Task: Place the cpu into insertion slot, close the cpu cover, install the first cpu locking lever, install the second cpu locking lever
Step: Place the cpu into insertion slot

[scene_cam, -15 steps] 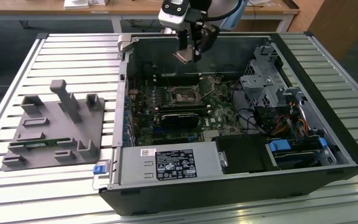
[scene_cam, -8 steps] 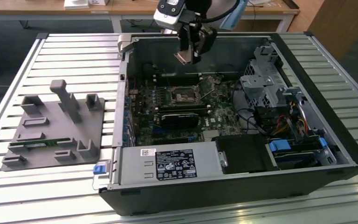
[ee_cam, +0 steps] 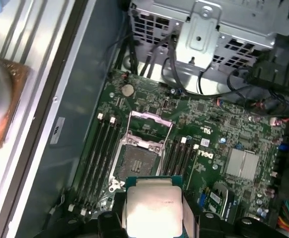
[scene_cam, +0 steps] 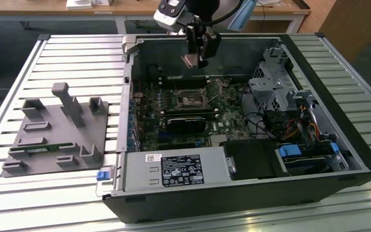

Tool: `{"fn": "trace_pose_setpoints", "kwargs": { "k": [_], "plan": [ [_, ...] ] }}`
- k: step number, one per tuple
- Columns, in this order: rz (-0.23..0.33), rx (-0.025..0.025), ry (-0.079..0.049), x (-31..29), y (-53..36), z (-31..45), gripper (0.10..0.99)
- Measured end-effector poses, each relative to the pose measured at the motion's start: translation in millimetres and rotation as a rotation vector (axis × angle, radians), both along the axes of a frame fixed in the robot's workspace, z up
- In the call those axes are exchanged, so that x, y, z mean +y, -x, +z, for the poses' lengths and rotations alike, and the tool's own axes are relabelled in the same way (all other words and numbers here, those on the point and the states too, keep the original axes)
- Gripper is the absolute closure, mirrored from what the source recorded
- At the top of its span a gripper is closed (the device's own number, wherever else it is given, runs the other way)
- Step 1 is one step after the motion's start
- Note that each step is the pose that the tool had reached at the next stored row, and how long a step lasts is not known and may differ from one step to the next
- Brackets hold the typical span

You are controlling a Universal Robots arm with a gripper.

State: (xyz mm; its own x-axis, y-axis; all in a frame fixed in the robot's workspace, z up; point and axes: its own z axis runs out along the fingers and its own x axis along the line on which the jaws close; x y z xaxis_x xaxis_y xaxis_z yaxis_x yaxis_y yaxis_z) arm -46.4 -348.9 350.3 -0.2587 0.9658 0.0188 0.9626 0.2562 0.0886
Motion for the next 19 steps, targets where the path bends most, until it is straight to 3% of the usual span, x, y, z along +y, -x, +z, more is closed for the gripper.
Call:
{"fn": "trace_pose_setpoints", "kwargs": {
  "k": [9, 19],
  "plan": [
    [-0.158, 0.0000, 0.000, 0.1, 0.0, -7.7, 0.553],
    [-0.179, 0.0000, 0.000, 2.0, 0.0, -20.7, 0.553]
  ]
}}
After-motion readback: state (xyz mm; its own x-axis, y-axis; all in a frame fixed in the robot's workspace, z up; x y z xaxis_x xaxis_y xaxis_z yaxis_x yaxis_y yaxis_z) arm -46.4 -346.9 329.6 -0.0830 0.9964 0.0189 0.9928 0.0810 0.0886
